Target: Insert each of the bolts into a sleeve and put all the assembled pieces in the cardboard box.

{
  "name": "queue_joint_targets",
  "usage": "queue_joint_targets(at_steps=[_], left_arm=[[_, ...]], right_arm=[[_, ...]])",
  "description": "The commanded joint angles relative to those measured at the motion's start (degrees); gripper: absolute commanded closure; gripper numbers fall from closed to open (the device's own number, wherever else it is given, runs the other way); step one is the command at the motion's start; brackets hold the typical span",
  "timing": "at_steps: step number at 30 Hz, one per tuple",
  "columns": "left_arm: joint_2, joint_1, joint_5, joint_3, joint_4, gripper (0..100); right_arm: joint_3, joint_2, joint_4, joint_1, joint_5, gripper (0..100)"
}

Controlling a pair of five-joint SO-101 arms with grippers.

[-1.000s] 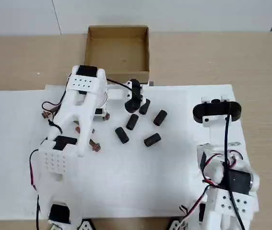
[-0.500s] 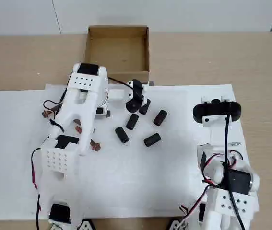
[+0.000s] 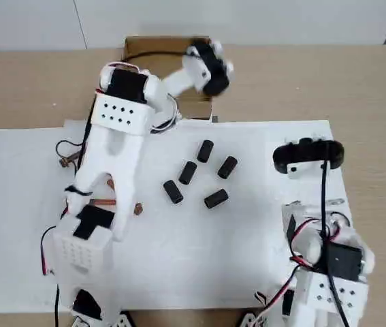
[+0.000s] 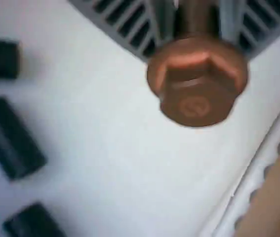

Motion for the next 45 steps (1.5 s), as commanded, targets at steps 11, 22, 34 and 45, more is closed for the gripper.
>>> queue_joint_targets(at_steps=[11,22,34,45], left_arm=[[-22.33,-3.69,36.57,10.95,1.49,99],[-37.36,-10.46,39.12,28.62,1.49,99],[-54.95,-10.46,39.12,49.80,1.05,99],[-64.00,-15.21,36.04,64.13,-7.56,99]], right_arm=[[-22.07,15.08,11.56,-1.10,-3.43,99.5],[-43.16,34.68,20.70,-8.04,-9.41,99.5],[-45.19,50.15,17.45,-24.66,-21.19,99.5],[-67.87,70.64,19.47,-24.48,-25.23,99.4]])
